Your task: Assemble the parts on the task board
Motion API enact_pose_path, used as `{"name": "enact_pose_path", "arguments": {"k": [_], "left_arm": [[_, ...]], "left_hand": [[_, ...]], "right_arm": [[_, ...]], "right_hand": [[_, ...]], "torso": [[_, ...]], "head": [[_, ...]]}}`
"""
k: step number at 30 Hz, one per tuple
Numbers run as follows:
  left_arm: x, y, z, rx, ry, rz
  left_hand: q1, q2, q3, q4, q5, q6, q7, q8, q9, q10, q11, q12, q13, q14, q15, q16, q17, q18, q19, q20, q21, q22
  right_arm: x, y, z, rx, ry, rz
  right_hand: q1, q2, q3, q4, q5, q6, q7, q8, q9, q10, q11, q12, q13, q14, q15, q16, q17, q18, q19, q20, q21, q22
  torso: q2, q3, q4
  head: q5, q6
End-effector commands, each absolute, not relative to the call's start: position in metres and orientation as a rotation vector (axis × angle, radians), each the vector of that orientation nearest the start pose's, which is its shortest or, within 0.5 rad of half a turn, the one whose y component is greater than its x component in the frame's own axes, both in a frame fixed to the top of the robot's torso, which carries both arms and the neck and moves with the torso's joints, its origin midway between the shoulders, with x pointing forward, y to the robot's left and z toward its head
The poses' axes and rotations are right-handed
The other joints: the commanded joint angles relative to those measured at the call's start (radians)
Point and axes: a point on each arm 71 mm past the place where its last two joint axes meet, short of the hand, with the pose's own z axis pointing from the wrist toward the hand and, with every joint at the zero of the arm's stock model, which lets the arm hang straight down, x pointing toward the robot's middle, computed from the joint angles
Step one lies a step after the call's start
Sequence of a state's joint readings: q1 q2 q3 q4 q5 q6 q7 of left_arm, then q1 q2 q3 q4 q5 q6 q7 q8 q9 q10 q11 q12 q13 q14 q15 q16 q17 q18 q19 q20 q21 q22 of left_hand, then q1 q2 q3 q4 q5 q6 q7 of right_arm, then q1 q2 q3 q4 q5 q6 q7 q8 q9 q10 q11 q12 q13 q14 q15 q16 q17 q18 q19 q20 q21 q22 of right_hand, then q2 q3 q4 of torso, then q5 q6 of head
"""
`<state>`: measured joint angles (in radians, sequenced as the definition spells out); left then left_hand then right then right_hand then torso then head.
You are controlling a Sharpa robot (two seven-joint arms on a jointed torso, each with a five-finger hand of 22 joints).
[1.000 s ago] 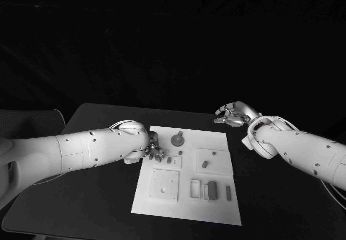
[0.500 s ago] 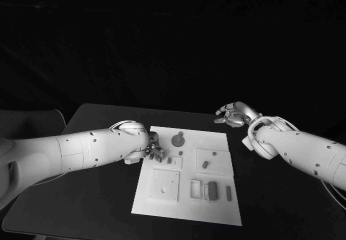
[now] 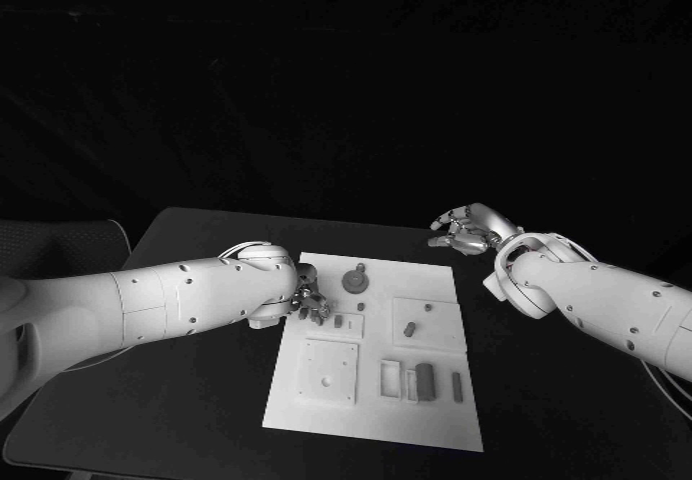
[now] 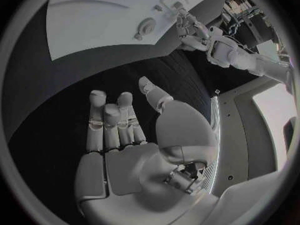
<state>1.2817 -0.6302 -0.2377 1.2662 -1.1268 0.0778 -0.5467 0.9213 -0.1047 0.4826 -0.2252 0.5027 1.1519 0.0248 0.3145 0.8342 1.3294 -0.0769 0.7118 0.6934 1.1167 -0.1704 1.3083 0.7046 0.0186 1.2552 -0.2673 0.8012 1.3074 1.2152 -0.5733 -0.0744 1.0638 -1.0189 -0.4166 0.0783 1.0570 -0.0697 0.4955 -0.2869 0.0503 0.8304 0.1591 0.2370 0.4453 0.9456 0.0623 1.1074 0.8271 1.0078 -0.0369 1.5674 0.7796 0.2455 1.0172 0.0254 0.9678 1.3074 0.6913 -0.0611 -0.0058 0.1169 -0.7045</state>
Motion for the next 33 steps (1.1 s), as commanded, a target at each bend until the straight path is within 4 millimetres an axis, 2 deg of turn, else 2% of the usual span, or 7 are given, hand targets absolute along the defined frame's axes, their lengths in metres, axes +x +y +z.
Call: {"name": "enact_pose_path", "arguments": {"k": [1, 11, 22, 33], "left_arm": [[0.5108, 0.1961, -0.2606, -0.113, 2.31, -0.174], [0.5117, 0.1969, -0.2598, -0.117, 2.294, -0.16], [0.514, 0.1981, -0.2574, -0.126, 2.244, -0.128], [0.5131, 0.1974, -0.2587, -0.11, 2.262, -0.118]], "left_hand": [[0.066, 0.029, 0.048, -0.046, 0.009, 0.003, 0.003, -0.002, 0.004, -0.002, -0.003, 0.007, 0.0, 0.0, -0.008, 0.006, 0.0, 0.057, 0.003, 0.0, 0.005, 0.019], [0.088, 0.037, 0.059, -0.058, 0.012, 0.009, 0.002, 0.0, 0.005, 0.001, -0.004, 0.013, 0.0, 0.003, -0.008, 0.011, 0.001, 0.055, 0.007, 0.001, 0.01, 0.02], [0.093, 0.033, 0.054, -0.061, 0.078, 0.027, -0.008, 0.017, 0.013, 0.015, -0.013, 0.037, 0.008, 0.015, -0.017, 0.032, 0.01, 0.054, 0.02, -0.002, 0.033, 0.022], [0.09, 0.034, 0.052, -0.06, 0.094, 0.028, -0.01, 0.028, 0.016, 0.016, -0.016, 0.047, 0.011, 0.017, -0.02, 0.04, 0.014, 0.054, 0.022, -0.004, 0.041, 0.022]], "right_arm": [[0.5617, -0.2, -0.2066, 0.236, 1.61, 0.759], [0.5614, -0.1998, -0.2065, 0.235, 1.611, 0.76], [0.5614, -0.1997, -0.2065, 0.235, 1.612, 0.76], [0.5614, -0.1994, -0.2066, 0.235, 1.613, 0.761]], "right_hand": [[-0.012, -0.001, 0.001, 0.005, 0.001, -0.015, 0.02, 0.005, -0.002, -0.001, 0.004, 0.007, -0.001, 0.006, -0.002, 0.001, -0.001, 0.016, 0.0, -0.006, -0.005, 0.005], [-0.013, -0.001, 0.001, 0.005, 0.001, -0.015, 0.02, 0.005, -0.002, 0.0, 0.004, 0.007, -0.001, 0.006, -0.002, 0.001, -0.001, 0.016, 0.0, -0.006, -0.005, 0.005], [-0.014, -0.001, 0.001, 0.005, 0.001, -0.015, 0.02, 0.005, -0.002, 0.0, 0.004, 0.007, -0.001, 0.006, -0.002, 0.001, -0.001, 0.016, 0.0, -0.006, -0.005, 0.005], [-0.015, -0.002, 0.002, 0.006, 0.001, -0.015, 0.02, 0.005, -0.002, 0.0, 0.004, 0.007, -0.002, 0.006, -0.002, 0.001, -0.001, 0.016, 0.0, -0.006, -0.005, 0.005]], "torso": [[0.0, 0.0007, -0.0005], [0.0, 0.0004, -0.0001], [0.0, -0.0001, -0.0002], [0.0, -0.0004, 0.0]], "head": [[0.001, 0.001], [0.001, -0.001], [0.001, -0.001], [0.002, -0.001]]}}
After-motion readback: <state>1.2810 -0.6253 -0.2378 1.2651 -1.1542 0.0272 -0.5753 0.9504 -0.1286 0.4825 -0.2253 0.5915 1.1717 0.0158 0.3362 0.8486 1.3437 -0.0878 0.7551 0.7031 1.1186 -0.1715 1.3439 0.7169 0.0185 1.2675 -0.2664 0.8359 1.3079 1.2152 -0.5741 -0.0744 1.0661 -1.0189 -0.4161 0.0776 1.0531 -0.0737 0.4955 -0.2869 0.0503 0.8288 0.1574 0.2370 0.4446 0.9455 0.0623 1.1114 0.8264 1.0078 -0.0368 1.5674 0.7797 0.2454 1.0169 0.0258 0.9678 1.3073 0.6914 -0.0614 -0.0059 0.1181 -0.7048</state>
